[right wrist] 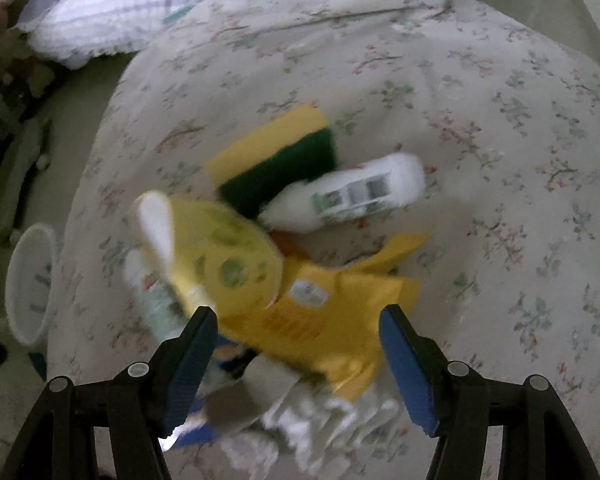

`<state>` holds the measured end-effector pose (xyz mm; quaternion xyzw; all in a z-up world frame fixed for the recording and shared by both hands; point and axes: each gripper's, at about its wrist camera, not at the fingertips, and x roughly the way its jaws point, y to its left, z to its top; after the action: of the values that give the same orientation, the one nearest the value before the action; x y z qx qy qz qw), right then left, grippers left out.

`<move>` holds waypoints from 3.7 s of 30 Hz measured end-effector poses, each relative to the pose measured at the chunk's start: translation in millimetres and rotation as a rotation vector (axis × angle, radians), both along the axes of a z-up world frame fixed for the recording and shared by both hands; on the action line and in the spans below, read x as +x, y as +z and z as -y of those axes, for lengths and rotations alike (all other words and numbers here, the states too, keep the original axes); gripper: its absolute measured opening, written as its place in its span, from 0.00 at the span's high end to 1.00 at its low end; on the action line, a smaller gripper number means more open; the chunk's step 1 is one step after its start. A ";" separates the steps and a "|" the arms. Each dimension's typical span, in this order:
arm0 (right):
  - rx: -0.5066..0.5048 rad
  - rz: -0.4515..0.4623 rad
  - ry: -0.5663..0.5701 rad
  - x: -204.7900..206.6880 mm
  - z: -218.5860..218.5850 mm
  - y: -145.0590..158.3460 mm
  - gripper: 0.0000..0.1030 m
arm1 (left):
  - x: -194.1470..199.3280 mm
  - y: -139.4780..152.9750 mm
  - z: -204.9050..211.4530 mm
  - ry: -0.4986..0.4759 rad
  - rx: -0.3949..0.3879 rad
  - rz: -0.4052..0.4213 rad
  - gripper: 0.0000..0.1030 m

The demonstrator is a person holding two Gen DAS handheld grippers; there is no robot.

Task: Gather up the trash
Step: 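Move both tools back over the trash pile on the bed, then grasp the yellow paper cup rim with the left tool, then grasp white plastic bottle with right tool while left tool lifts the yellow cup, then lower cup into wastebasket and open left tool while right tool carries bottle over it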

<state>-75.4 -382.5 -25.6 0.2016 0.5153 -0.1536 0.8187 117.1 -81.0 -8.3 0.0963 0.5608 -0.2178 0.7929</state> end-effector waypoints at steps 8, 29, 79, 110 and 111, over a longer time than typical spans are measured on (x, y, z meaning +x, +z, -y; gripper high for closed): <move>0.066 -0.016 -0.135 10.5 52.0 -20.8 0.32 | 11.1 8.4 59.6 -0.088 0.021 -0.031 0.03; 0.076 0.002 -0.133 -6.9 108.5 -21.2 0.32 | -1.5 -10.4 258.9 -0.159 0.026 -0.177 0.11; 0.314 0.079 -0.219 53.7 94.9 -57.9 0.43 | 24.7 58.8 152.0 -0.103 -0.255 -0.087 0.77; 0.129 0.227 -0.070 63.6 -1.4 43.3 0.59 | 61.4 16.8 -85.7 0.219 -0.372 -0.056 0.77; 0.129 0.231 -0.049 65.4 -11.5 46.3 0.59 | 61.0 13.2 -90.9 0.226 -0.371 -0.056 0.77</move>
<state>-10.0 -371.0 20.7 0.2826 0.4214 -0.1160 0.8539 178.1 9.9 4.9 -0.1211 0.5403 -0.2295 0.8005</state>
